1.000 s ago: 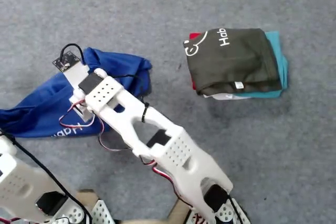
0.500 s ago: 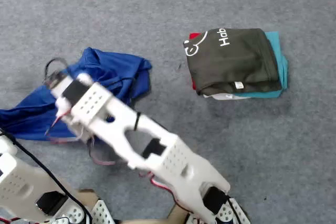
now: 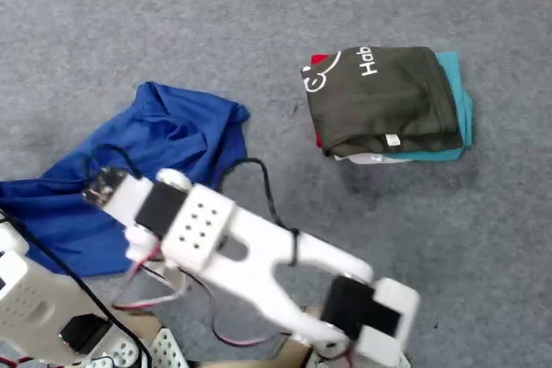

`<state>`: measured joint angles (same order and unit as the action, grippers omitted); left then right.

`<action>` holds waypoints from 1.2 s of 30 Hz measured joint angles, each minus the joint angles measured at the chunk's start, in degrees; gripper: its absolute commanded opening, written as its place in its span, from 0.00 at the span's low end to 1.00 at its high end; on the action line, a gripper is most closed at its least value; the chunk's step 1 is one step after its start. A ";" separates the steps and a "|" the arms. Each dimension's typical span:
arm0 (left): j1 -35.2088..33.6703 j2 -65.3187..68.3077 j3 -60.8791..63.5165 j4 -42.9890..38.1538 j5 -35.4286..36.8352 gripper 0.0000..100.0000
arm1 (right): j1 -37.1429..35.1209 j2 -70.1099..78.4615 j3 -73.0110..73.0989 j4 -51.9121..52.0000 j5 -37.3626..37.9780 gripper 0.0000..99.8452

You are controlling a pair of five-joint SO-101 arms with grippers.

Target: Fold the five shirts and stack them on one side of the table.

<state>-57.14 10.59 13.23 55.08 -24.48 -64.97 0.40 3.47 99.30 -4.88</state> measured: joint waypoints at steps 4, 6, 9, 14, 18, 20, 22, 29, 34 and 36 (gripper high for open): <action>0.00 0.00 0.00 0.00 0.00 0.03 | 0.62 -5.10 5.63 -2.55 0.70 0.33; 0.00 0.00 0.00 0.00 0.00 0.03 | 4.48 -5.80 5.27 -5.01 3.16 0.30; 0.00 0.00 0.00 0.00 0.00 0.03 | 12.31 -5.27 2.20 -11.16 6.15 0.15; 0.00 0.00 0.00 0.00 0.00 0.03 | 23.12 5.19 -5.01 -23.03 12.22 0.02; 0.00 0.00 0.00 0.00 0.00 0.03 | 24.26 17.85 -13.19 -25.93 13.27 0.10; 0.00 0.00 0.00 0.00 0.00 0.03 | 24.26 24.79 -18.20 -26.11 11.96 0.15; 0.00 0.00 0.00 0.00 0.00 0.03 | 24.53 32.18 -23.56 -26.11 10.55 0.17; 0.00 0.00 0.00 0.00 0.00 0.03 | 25.14 53.01 -49.76 -21.98 6.42 0.01; 0.00 0.00 0.00 0.00 0.00 0.03 | 25.23 62.77 -73.67 -12.31 6.33 0.01; 0.00 0.00 0.00 0.00 0.00 0.03 | 25.23 65.14 -82.90 -8.26 6.42 0.01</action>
<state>-57.14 10.59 13.23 55.08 -24.48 -39.74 65.54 -79.43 91.03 1.54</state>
